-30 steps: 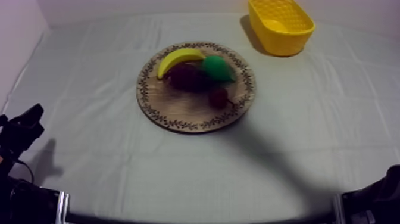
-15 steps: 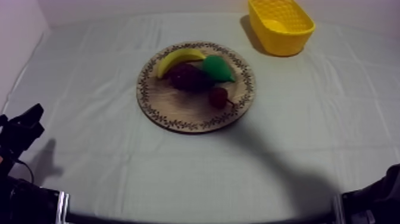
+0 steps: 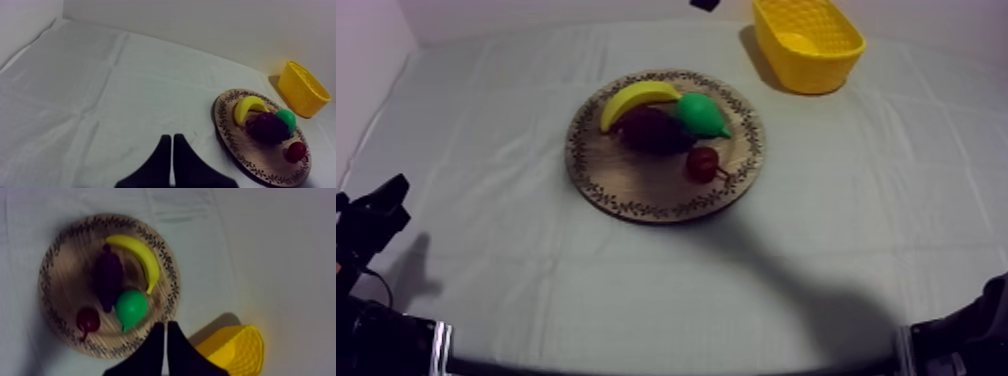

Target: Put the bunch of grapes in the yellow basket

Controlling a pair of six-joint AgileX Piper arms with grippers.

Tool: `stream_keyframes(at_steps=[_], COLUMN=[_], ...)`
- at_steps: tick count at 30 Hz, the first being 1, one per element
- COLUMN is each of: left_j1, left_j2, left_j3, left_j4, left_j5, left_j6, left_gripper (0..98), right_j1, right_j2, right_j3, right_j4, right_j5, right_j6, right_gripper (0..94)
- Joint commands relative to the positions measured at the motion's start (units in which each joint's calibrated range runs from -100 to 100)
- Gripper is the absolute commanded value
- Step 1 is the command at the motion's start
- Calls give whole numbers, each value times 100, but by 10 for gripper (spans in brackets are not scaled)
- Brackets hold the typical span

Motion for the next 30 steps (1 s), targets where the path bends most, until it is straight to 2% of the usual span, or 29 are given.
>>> stream_keyframes(at_steps=[1, 8, 17, 20, 26, 30], left_j1=[-1, -1, -1, -1, -1, -1], left_j2=[0, 0, 0, 0, 0, 0], left_j3=[-1, -1, -1, -1, -1, -1], left_j4=[1, 1, 1, 1, 1, 1], left_j5=[2, 2, 2, 2, 2, 2], left_j6=[2, 2, 2, 2, 2, 2], left_gripper=[0, 0, 0, 0, 0, 0], right_j1=[-49, -116, -163, -210, -222, -149], right_j2=[68, 310, 395, 396, 362, 305], right_j3=[-139, -327, 18, 152, 470, 726], right_j4=[43, 19, 78, 219, 274, 230], right_j5=[310, 533, 206, 182, 52, -232], right_j6=[214, 199, 197, 106, 170, 138], right_gripper=[6, 6, 25, 165, 616, 773])
